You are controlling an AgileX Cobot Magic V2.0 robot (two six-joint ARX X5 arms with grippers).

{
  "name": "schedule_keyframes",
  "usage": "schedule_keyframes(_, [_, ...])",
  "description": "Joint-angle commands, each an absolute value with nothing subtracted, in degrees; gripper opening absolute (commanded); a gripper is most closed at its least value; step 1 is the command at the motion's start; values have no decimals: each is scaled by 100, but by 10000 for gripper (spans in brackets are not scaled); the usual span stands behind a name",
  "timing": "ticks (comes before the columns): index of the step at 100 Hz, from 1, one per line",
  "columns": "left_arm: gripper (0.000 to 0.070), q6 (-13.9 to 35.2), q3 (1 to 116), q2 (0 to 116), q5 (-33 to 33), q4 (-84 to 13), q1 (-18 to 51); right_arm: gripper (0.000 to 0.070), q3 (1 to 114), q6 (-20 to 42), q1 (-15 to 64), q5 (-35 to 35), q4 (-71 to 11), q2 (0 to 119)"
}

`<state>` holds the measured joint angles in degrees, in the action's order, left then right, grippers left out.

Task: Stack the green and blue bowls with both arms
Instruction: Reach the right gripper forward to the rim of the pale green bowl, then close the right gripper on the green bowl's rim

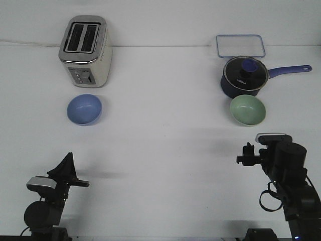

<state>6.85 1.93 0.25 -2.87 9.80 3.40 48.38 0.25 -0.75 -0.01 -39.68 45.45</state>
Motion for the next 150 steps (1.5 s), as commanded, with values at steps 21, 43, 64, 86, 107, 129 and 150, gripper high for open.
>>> schedule_keyframes(21, [10,674,80,19,-276,1039,333,540,4960,193,-80,14,-3920,4602])
schedule_keyframes(43, [10,674,80,19,-276,1039,333,537,5531,189,-307,25,-3903,5251])
schedule_keyframes(64, [10,674,80,19,-274,1039,333,537,6464,141,-646,-3,-3903,6495])
schedule_keyframes(86, [10,674,80,19,-274,1039,333,537,7352,-23,-886,-3,-3675,7854])
schedule_keyframes(107, [10,674,80,19,-274,1039,333,537,7872,-139,-1028,-10,-3454,8969])
schedule_keyframes(129, [10,674,80,19,-276,1039,333,537,7964,-207,-1212,-19,-3157,9754])
schedule_keyframes(150, [10,674,80,19,-274,1039,333,537,7964,-250,-1380,-217,-3015,10158])
